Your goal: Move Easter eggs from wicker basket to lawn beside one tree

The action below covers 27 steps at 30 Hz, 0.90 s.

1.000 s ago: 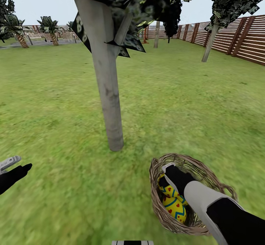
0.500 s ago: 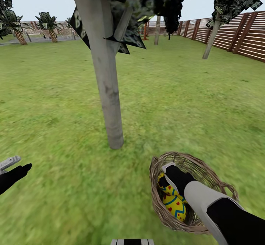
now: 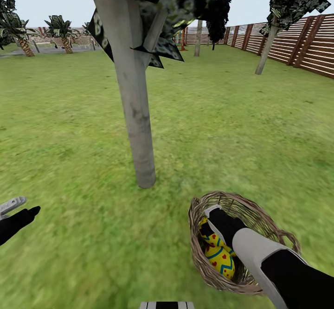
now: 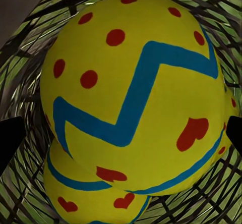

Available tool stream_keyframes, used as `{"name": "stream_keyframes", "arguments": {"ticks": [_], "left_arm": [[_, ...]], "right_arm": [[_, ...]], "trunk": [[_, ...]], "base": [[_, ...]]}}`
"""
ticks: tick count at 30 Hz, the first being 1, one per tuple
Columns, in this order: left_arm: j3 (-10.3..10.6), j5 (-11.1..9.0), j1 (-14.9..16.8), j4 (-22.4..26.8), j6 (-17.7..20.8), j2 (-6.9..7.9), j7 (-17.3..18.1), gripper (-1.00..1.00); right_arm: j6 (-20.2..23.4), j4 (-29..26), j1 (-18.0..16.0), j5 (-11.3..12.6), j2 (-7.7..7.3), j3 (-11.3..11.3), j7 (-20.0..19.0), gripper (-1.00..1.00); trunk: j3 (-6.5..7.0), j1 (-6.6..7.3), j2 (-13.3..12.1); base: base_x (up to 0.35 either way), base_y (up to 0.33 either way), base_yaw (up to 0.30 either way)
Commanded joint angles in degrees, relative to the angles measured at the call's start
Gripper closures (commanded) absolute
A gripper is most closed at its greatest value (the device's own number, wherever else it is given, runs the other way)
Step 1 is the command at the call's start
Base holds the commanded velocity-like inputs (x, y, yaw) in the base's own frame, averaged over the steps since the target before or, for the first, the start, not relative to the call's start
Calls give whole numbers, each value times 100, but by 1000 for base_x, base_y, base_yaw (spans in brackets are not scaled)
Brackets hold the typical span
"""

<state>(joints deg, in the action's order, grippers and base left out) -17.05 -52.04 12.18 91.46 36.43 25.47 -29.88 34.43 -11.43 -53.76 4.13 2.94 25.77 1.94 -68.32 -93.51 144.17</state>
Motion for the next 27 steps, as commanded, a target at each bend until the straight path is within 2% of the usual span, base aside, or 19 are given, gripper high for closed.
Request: {"name": "stream_keyframes", "arguments": {"ticks": [1, 3, 8, 27], "left_arm": [[0, -61, 3, 7, 14, 2, -53, -100], [0, -61, 3, 8, 13, 2, -53, -100], [0, -61, 3, 7, 13, 2, -53, -100], [0, -61, 3, 12, 13, 2, -58, -100]], "right_arm": [[29, -8, -3, 44, -2, 40, 20, -100], [29, -8, -3, 44, -3, 41, 19, -100], [28, -8, -6, 44, -9, 41, 22, -100], [-85, -8, -11, 9, -53, 33, 26, -100]], "trunk": [[-5, 1, 2], [-5, 1, 2], [-116, -12, 9], [-116, -12, 9]], "base": [[0, 0, 0], [0, 0, 0], [0, 0, 0], [0, 0, 0]]}}
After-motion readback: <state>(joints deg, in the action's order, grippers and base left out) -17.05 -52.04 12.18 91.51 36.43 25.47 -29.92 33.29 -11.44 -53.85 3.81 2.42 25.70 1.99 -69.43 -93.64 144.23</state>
